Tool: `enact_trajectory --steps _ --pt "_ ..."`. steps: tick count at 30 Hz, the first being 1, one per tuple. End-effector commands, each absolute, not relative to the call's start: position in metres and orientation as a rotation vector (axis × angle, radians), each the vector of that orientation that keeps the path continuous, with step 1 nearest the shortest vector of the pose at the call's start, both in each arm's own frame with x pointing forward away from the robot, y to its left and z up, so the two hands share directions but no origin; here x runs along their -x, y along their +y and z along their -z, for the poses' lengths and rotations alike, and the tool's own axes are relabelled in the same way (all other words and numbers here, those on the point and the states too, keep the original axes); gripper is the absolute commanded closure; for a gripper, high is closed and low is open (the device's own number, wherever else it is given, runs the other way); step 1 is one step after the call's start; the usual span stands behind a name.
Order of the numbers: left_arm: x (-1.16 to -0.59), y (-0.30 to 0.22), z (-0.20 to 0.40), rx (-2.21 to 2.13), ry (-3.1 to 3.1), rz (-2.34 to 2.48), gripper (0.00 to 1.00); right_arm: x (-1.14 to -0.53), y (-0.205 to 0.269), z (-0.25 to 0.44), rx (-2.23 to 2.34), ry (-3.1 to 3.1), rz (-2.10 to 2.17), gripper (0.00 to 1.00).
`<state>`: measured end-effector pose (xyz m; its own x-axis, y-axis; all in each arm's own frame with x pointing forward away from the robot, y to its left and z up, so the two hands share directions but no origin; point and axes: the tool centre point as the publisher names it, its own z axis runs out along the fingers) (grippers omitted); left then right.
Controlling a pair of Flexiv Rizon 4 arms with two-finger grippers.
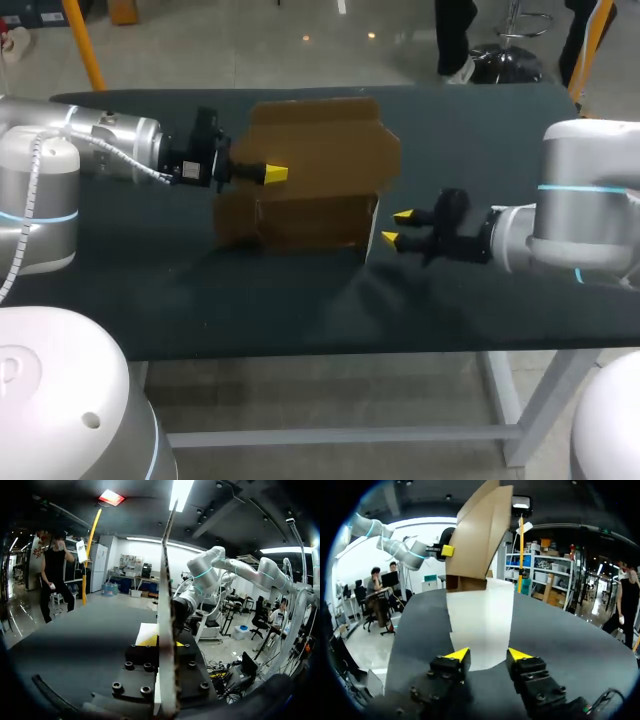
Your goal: Assemble the packaging by folding the flat box into shape, placing the metal phone stand inside, and closing the box properly
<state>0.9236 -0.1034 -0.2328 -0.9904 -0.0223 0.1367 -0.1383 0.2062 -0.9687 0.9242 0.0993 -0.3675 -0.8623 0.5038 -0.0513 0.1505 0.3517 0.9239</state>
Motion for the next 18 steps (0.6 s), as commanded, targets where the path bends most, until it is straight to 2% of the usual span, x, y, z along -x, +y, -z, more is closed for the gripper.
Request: enact_trajectory --steps 1,11,18 --pt "-0.924 -0.104 0.236 -0.155 -2.365 -1.914 1.0 -0.933 0.104 0.37 -0.526 2.347 -1.556 0.47" --pt "-0.924 -0.104 0.236 -0.155 -2.365 -1.914 1.0 -0.941 0.113 0.371 -0.51 2.332 -1.563 0.5" --pt "-0.924 -0.104 0.236 -0.155 -2.365 -1.914 1.0 -0.942 0.123 0.37 -0.536 2.296 -1.559 0.47"
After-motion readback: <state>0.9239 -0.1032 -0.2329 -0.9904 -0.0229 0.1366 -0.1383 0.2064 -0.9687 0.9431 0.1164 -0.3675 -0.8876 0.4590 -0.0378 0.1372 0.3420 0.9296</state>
